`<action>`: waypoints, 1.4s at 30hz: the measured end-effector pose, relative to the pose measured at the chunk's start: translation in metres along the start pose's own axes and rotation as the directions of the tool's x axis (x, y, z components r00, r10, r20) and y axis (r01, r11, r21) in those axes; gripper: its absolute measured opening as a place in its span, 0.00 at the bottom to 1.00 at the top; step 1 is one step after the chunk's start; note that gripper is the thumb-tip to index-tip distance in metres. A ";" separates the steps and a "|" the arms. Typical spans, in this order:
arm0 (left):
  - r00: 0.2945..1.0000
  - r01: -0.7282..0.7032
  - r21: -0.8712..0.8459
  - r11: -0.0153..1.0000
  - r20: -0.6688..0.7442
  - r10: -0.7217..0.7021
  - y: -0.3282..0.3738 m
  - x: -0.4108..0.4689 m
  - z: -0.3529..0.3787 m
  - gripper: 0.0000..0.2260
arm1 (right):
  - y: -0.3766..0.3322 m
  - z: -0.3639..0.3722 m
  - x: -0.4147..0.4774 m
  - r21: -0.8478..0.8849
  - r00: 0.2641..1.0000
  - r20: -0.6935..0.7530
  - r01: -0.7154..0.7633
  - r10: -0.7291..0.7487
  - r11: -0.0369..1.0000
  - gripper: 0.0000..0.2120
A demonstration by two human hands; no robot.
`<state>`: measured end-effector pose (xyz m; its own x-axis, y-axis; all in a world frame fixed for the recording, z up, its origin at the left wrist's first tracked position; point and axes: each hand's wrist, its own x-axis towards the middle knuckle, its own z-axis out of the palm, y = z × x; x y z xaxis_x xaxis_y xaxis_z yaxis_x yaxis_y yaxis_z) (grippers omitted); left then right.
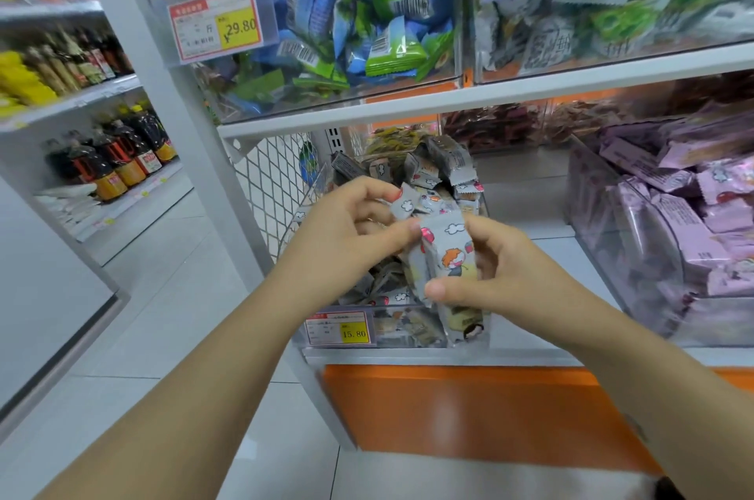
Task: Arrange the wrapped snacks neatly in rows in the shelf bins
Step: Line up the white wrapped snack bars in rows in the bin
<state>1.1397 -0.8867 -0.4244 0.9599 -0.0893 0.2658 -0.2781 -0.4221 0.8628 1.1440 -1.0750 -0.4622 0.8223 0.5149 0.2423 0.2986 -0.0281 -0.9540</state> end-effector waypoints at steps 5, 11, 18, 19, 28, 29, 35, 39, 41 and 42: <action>0.991 -0.001 -0.077 0.997 0.133 0.011 0.002 0.000 0.003 0.17 | -0.002 -0.002 -0.003 0.116 0.998 -0.065 0.001 0.006 0.993 0.24; 0.970 0.060 0.316 0.947 0.207 -0.130 -0.033 0.010 -0.020 0.07 | 0.000 -0.020 -0.006 -0.054 0.968 -0.232 -0.105 0.090 0.993 0.20; 0.677 0.040 0.757 0.652 0.460 -0.575 -0.041 0.027 -0.008 0.41 | 0.005 -0.029 -0.010 -0.156 0.958 -0.249 -0.186 0.144 0.970 0.18; 0.632 -0.011 0.802 0.598 0.469 -0.617 -0.038 0.030 -0.004 0.41 | 0.006 -0.029 -0.010 -0.164 0.958 -0.245 -0.194 0.151 0.967 0.17; 0.396 -0.101 0.892 0.441 0.442 -0.805 -0.050 0.041 0.013 0.46 | 0.009 -0.031 -0.009 -0.136 0.960 -0.223 -0.204 0.170 0.970 0.15; 0.402 -0.096 0.895 0.435 0.435 -0.806 -0.053 0.040 0.014 0.43 | 0.009 -0.030 -0.009 -0.132 0.961 -0.217 -0.201 0.170 0.971 0.14; 0.513 0.015 0.841 0.541 0.458 -0.726 -0.058 0.039 0.006 0.39 | 0.004 -0.029 -0.009 -0.156 0.961 -0.213 -0.212 0.176 0.965 0.14; 0.584 -0.019 0.827 0.562 0.465 -0.665 -0.054 0.039 0.001 0.32 | 0.003 -0.029 -0.010 -0.174 0.962 -0.208 -0.214 0.177 0.961 0.13; 0.614 -0.030 0.818 0.574 0.468 -0.635 -0.051 0.038 -0.004 0.28 | 0.002 -0.029 -0.010 -0.176 0.962 -0.210 -0.214 0.176 0.961 0.13; 0.631 -0.036 0.808 0.588 0.475 -0.613 -0.049 0.038 -0.007 0.26 | 0.002 -0.028 -0.010 -0.176 0.962 -0.211 -0.213 0.175 0.961 0.13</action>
<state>1.1892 -0.8633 -0.4540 0.7933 -0.2256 -0.5655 -0.1700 -0.9740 0.1500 1.1501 -1.1046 -0.4612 0.9451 0.3099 0.1035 0.1970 -0.2878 -0.9372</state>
